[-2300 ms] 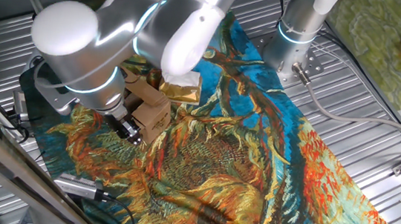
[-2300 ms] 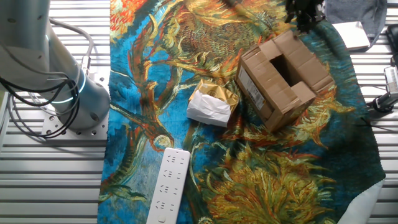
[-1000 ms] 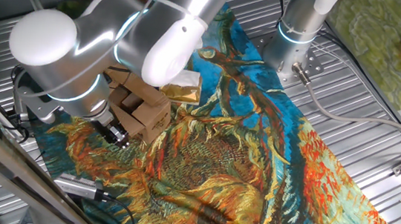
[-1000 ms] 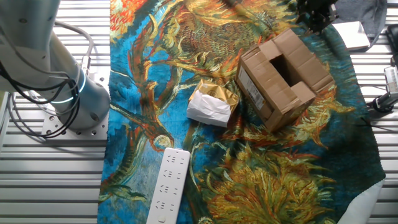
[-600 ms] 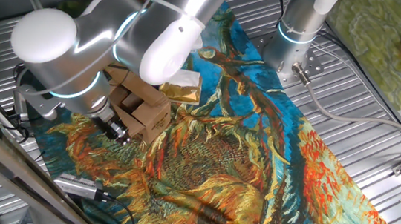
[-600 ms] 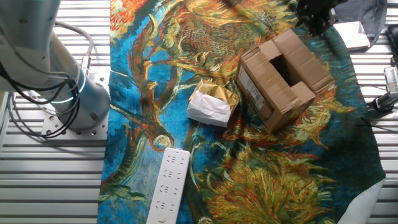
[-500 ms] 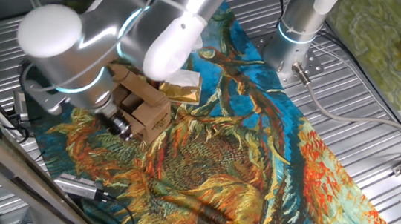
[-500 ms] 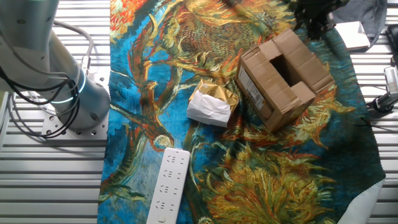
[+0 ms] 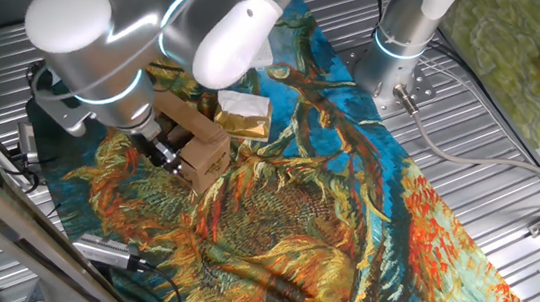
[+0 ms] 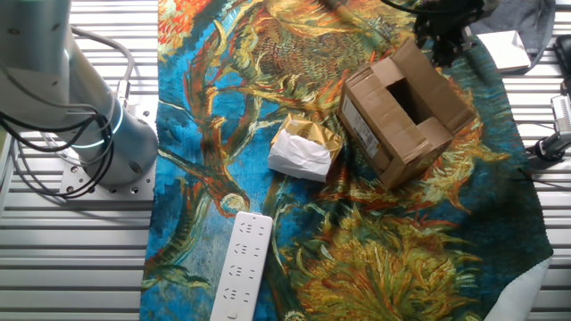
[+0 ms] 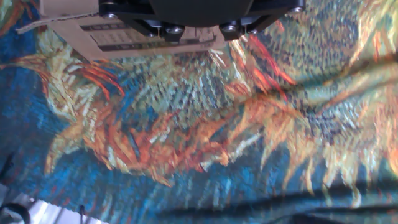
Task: Cover the box
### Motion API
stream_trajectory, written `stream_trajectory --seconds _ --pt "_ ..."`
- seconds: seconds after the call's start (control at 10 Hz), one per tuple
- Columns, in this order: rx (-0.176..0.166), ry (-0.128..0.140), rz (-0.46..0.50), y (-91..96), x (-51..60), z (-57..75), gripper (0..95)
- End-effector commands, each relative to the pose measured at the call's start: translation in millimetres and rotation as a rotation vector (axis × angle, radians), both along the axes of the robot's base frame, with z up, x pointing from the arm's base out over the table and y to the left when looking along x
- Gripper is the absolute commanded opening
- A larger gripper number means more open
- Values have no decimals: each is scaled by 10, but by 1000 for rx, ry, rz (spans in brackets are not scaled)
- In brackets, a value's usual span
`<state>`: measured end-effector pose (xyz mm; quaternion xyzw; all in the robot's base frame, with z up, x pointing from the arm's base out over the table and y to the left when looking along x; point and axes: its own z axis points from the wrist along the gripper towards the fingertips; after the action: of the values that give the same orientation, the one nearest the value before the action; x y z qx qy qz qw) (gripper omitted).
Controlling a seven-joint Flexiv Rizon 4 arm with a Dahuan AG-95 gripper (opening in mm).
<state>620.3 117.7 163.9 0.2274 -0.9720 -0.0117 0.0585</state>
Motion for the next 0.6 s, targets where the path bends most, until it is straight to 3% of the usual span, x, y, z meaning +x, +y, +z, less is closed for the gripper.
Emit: stream_trajectory --seconds 0.1,0.3,0.6 --pt "0 -3 9 -129 -170 -51 380" --pt "-2 5 7 -186 -233 -51 380" --pt "0 -3 16 -334 -451 -178 380"
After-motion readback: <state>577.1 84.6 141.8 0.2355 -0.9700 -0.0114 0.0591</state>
